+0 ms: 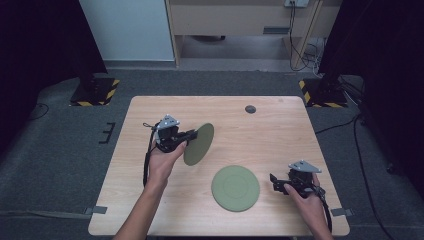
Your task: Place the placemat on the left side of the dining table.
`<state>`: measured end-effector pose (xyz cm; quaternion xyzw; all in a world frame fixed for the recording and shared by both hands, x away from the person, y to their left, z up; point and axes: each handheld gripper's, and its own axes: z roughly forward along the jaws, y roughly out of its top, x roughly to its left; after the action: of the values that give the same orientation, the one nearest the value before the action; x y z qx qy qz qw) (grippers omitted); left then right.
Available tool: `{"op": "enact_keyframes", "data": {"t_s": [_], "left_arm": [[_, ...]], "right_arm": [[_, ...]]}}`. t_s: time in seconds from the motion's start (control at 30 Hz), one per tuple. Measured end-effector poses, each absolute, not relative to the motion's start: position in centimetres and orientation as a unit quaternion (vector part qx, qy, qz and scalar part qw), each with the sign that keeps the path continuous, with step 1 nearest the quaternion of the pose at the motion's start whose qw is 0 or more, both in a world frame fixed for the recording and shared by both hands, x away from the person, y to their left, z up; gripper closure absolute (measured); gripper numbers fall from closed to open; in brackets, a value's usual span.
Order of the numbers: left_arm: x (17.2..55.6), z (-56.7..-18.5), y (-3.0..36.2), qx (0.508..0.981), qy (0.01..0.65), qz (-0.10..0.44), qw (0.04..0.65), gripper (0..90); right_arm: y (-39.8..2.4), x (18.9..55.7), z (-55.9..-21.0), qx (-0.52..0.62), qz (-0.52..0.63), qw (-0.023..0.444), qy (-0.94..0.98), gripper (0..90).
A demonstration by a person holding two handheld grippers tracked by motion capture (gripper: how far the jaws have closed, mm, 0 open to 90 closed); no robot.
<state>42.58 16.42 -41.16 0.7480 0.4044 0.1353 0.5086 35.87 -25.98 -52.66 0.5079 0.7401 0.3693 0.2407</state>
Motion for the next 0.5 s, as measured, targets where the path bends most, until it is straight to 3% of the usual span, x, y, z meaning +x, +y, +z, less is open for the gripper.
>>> {"op": "enact_keyframes", "data": {"t_s": [0.5], "left_arm": [[42.4,-41.0,19.2,0.74,0.418,0.151,0.505,85.5]], "right_arm": [[-26.2,36.0,-52.8,0.51,0.362,0.242,0.742,4.3]]}}
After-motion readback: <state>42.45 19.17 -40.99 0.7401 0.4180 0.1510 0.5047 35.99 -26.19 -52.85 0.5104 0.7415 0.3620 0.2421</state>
